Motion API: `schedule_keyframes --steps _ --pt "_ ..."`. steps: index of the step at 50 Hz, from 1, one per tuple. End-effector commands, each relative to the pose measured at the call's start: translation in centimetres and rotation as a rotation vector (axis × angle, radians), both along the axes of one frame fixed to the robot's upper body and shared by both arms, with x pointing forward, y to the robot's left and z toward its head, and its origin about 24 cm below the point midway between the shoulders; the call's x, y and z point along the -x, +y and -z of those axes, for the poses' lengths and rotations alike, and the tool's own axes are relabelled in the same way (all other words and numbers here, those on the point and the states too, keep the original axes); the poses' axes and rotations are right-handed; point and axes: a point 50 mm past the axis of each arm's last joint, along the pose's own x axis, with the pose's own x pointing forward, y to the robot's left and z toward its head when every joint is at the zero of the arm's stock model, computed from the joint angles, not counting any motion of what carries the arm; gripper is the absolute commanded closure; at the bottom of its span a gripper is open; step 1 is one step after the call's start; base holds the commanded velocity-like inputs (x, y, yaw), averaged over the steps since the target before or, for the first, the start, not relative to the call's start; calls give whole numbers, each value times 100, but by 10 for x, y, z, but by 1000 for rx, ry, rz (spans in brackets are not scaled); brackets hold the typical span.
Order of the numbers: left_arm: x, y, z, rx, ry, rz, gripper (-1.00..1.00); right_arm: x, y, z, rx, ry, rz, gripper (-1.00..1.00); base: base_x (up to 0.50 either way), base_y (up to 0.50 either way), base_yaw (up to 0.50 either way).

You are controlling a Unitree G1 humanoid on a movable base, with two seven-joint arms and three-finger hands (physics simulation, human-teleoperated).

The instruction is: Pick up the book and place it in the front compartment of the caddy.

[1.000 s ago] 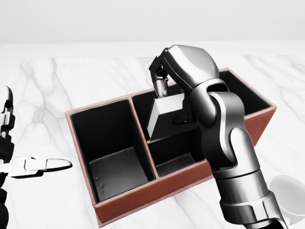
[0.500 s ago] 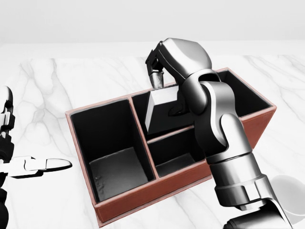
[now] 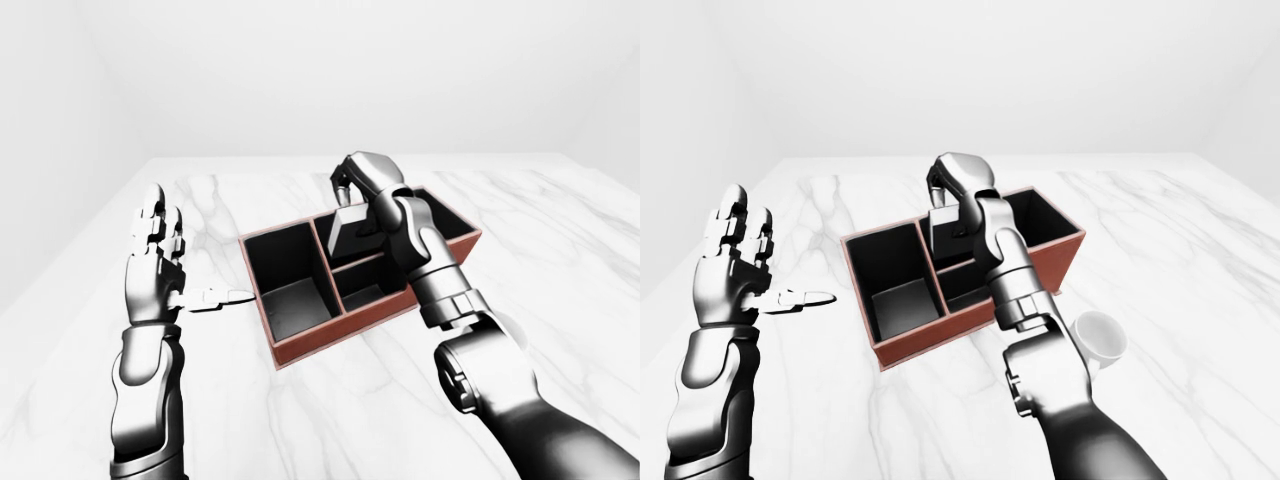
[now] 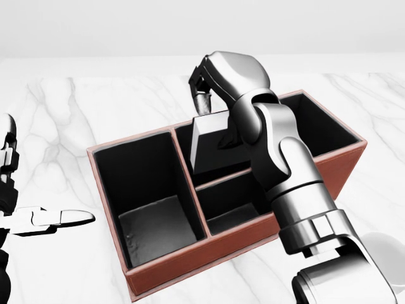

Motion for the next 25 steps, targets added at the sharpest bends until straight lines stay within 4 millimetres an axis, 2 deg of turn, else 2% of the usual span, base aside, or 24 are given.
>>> schedule_keyframes --steps 1,25 --pt "0 0 0 -1 0 -1 -100 -6 2 -3 13 -39 7 100 0 0 0" --pt "0 0 1 -2 6 -1 -100 -18 -4 8 33 -25 38 100 0 0 0"
